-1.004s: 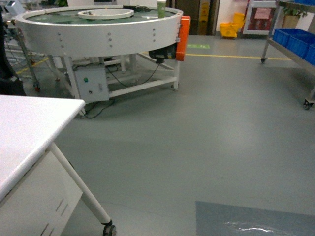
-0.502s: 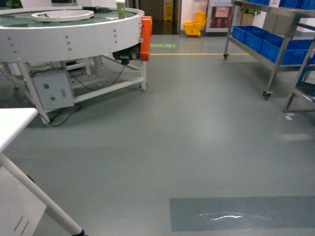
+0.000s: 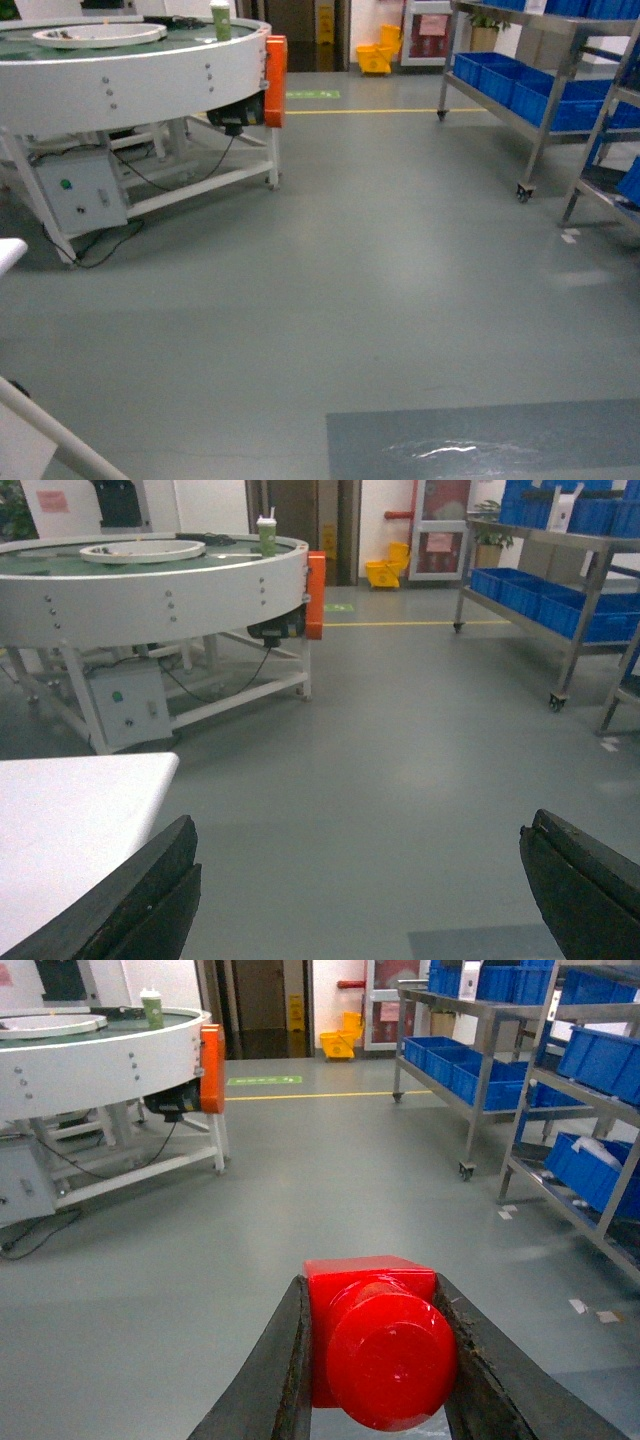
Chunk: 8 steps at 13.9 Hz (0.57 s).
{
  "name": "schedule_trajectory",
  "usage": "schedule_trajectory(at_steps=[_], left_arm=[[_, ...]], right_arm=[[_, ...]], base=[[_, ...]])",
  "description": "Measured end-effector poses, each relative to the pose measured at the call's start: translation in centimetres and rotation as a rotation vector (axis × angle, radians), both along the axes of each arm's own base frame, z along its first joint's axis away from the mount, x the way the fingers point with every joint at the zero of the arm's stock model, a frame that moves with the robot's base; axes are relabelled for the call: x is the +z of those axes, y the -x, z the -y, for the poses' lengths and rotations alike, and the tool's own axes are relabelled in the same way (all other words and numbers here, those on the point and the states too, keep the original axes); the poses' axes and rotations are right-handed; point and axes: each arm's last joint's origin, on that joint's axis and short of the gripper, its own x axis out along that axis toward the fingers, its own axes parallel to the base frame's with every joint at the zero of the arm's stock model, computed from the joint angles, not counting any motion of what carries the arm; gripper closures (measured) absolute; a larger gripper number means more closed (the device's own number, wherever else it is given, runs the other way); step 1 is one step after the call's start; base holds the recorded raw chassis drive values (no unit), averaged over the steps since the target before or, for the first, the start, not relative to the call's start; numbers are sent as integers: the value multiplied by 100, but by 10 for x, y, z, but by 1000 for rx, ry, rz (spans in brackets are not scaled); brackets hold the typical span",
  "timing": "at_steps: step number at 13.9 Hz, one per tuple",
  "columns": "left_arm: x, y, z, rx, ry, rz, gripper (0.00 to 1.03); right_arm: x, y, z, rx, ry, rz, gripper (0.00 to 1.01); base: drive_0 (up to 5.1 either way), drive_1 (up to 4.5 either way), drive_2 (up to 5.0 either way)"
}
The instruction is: Pick red block from blue box to shelf
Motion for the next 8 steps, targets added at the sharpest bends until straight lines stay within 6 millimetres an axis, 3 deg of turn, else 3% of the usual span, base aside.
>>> schedule_trajectory(at_steps=[8], left_arm=[[0, 0, 0, 0, 0, 2, 5]], right_arm=[[0, 0, 0, 0, 0, 0, 74]], base=[[13, 433, -407]])
